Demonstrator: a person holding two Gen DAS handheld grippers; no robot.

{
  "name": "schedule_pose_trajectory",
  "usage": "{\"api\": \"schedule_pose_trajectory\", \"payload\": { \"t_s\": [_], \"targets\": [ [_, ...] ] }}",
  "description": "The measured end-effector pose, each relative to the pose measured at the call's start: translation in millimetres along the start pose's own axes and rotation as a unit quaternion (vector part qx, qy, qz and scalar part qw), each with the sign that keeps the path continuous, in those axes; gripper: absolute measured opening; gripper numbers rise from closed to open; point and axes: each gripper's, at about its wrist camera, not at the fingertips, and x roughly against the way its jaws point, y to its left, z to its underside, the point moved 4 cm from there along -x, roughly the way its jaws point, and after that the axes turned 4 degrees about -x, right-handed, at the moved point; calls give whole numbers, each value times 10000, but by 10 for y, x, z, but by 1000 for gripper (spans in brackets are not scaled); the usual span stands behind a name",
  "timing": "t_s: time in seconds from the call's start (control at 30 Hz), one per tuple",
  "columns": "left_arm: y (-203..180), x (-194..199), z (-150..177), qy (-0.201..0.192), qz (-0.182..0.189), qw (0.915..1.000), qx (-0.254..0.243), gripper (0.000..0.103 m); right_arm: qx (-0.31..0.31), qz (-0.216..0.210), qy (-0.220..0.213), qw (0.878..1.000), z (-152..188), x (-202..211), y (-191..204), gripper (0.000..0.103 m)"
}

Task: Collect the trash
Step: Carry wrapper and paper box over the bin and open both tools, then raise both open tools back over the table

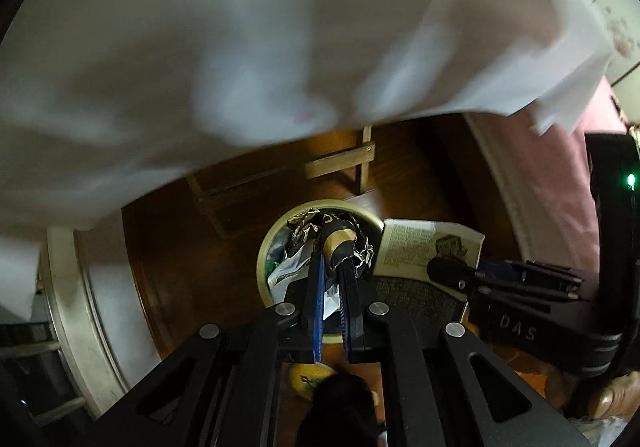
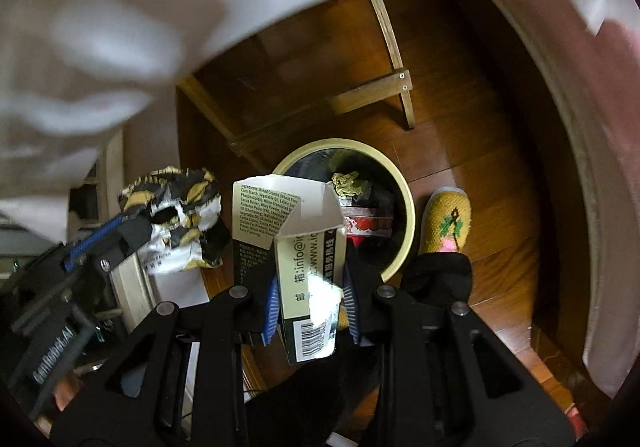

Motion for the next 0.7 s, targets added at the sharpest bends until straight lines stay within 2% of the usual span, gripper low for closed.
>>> {"api": "schedule_pose_trajectory", "payload": {
  "t_s": [0.03,0.07,0.1,0.13,0.2,0.4,0.7],
  "targets": [
    [-3,-98,5,34,-35,10000,-14,15,-43,-47,47,10000,-38,-77,-19,30],
    [-3,-173,-16,53,-58,10000,-9,22,-85,-71,82,9999,-76,-164,-36,46],
    [-1,-241,-23,73,-65,10000,7,45,-95,-94,99,9999,-109,-208,-43,56],
    [6,-296,-28,78,-67,9999,32,58,-97,-124,111,9998,-133,-250,-45,56],
    [41,-336,-58,10,-117,9999,104,67,-112,-117,79,9998,-185,-299,-81,56],
    [111,-244,-178,-107,-148,9998,108,80,-117,-128,3,9998,-278,-138,-46,56],
    [149,364,-215,-397,-98,9988,256,81,50,-127,-177,9997,-286,418,125,56]
  ]
}}
